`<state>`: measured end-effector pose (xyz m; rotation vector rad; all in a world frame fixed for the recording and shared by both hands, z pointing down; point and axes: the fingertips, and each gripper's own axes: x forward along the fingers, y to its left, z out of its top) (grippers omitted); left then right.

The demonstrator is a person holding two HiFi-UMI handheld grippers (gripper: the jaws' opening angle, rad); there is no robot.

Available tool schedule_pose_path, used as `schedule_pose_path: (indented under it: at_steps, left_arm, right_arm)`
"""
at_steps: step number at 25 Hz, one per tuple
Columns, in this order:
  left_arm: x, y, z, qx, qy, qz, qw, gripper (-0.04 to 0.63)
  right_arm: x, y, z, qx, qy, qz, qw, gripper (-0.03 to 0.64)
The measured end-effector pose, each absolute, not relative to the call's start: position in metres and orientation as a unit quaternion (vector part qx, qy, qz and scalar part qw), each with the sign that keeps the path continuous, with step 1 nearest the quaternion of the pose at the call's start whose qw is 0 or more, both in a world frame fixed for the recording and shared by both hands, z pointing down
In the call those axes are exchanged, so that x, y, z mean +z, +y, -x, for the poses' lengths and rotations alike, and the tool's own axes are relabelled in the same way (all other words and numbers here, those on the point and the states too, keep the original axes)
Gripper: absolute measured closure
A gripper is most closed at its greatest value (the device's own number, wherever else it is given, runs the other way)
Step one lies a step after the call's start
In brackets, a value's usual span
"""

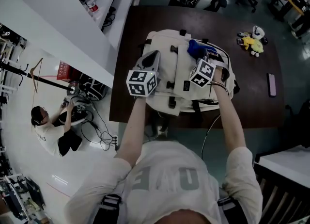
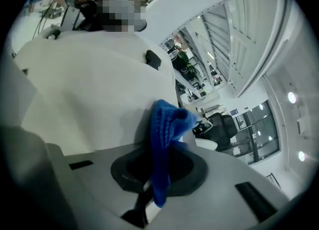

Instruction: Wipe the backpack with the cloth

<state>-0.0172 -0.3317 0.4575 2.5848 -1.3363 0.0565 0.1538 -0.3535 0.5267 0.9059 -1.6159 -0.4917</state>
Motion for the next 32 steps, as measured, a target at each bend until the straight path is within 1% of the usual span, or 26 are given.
schedule_pose_path:
  at_steps: [3, 9, 18, 27, 32]
  left_arm:
    - [0.458, -0.331, 0.017, 0.02, -0.457, -0.882, 0.115, 0.592]
    - [0.457, -0.333, 0.018, 0.018, -0.457, -0.882, 0.115, 0.592]
    - [0.459, -0.333, 0.016, 0.031, -0.463, -0.88, 0.101, 0.592]
    - [0.459, -0.333, 0.017, 0.033, -0.463, -0.88, 0.102, 0.592]
    - [0.459, -0.334, 0.016, 0.032, -0.463, -0.88, 0.104, 0.592]
  right_arm:
    - [0.527, -0.331, -0.151, -0.208, -0.703, -0.382, 0.562, 0.578]
    - [0.536, -0.281, -0.143, -0.206, -0.713, -0.364, 0.562, 0.578]
    - [0.56, -0.205, -0.131, -0.17, -0.732, -0.355, 0.557, 0.578]
    - [0.582, -0.137, -0.122, -0.134, -0.749, -0.345, 0.549, 0.578]
    - [0.586, -0.118, -0.12, -0.144, -0.747, -0.3, 0.575, 0.578]
